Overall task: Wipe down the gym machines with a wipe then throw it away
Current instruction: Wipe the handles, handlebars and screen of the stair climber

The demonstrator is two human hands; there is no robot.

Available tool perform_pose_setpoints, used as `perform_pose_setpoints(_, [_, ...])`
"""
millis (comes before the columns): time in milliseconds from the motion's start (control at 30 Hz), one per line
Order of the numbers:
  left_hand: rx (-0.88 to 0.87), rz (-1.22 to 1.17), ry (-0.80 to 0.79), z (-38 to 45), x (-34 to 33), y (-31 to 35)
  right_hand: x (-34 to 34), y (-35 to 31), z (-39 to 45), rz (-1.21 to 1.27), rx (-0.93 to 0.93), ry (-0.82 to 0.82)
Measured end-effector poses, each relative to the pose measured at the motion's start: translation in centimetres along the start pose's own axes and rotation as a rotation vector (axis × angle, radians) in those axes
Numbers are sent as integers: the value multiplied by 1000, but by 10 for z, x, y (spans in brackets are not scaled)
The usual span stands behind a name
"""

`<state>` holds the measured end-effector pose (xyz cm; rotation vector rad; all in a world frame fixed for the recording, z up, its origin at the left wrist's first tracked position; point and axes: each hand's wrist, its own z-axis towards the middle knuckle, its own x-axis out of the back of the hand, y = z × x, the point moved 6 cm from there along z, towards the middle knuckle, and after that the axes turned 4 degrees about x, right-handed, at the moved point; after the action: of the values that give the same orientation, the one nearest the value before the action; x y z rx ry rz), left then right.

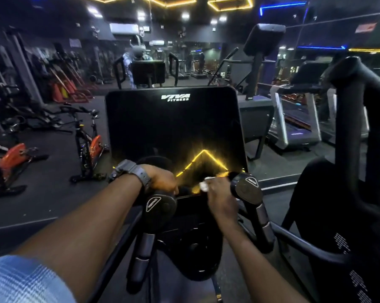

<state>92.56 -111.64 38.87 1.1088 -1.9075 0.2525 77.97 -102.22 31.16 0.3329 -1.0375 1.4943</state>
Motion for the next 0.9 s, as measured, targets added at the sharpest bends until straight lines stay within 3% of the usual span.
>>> perform_pose_setpoints(67, [-2,-29,33,0,0,-8,8,21,-1,-115,-108,41])
perform_pose_setpoints(100, [2,-44,47,-1,-3,-11,8,25,-2,-57,-217,59])
perform_pose_setpoints(167, [-7,-72,90,-4,-5,-13,6,0,-2,52,-247,89])
perform_pose_setpoints(233, [-25,-160,164,-10,-5,-15,-9,-48,-1,88,16,26])
perform_pose_setpoints(333, [-38,-243,279,-24,-10,-29,-12,-61,0,168,164,-23])
perform_pose_setpoints(500, [46,-262,535,-51,-29,-61,16,7,3,88,-127,89])
perform_pose_setpoints(700, [121,-407,795,-69,-46,-77,-4,-114,-6,254,304,-103])
perform_pose_setpoints(800, [230,-503,934,-74,-48,-94,-6,-121,6,242,404,-209])
perform_pose_setpoints(900, [295,-562,994,-77,-53,-110,2,-97,8,203,422,-132])
